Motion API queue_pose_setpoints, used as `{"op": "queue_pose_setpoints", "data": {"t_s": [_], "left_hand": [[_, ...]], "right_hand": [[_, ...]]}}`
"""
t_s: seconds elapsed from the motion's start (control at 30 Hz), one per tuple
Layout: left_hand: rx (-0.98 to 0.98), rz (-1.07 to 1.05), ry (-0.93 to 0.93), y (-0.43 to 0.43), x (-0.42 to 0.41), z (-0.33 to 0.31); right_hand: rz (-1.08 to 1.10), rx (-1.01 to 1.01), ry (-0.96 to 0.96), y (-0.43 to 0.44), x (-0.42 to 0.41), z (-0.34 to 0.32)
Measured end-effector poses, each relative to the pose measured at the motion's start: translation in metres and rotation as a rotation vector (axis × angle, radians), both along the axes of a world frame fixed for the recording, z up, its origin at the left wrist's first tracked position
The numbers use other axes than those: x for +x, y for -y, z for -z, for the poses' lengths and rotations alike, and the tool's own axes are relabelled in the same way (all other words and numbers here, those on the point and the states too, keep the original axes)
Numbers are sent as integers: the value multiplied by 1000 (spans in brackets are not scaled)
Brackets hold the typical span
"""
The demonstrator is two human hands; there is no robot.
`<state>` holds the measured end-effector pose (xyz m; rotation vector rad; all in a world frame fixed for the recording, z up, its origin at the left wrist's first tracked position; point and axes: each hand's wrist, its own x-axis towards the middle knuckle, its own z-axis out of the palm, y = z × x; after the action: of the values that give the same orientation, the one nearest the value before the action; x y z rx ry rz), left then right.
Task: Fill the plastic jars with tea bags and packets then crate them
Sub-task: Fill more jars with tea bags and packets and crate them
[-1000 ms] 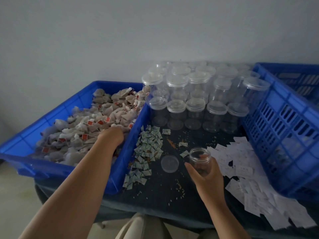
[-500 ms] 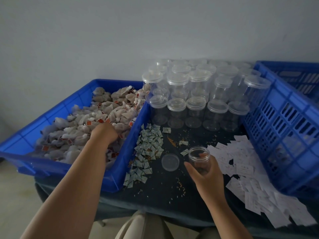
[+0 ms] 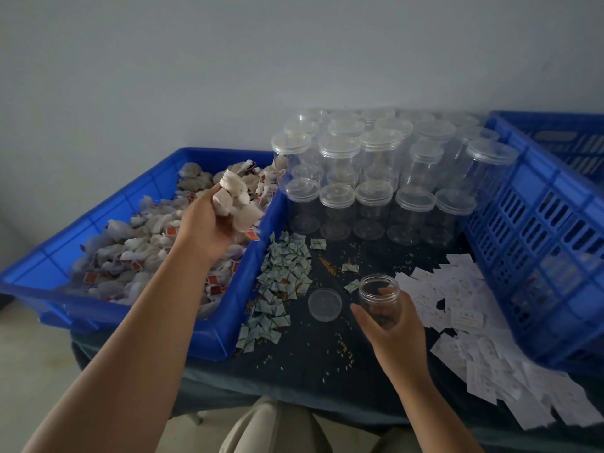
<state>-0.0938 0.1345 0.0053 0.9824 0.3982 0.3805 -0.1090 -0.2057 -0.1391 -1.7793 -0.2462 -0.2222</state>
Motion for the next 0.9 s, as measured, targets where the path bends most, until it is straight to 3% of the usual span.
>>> {"op": "queue_pose_setpoints", "data": {"t_s": [0.2, 0.4, 0.7, 0.8, 0.9], "left_hand": [[29, 12, -2, 48, 3, -43], [422, 324, 17, 133, -1, -38], [354, 324, 113, 193, -9, 17], [577, 321, 72, 190, -12, 21], [984, 341, -60, 181, -15, 25]], "right_hand": [[-120, -8, 29, -4, -6, -4], [-191, -114, 26, -5, -5, 3], [-155, -69, 17, -5, -4, 4], [-119, 18, 41, -3, -4, -1], [-94, 58, 45, -1, -3, -5]]}}
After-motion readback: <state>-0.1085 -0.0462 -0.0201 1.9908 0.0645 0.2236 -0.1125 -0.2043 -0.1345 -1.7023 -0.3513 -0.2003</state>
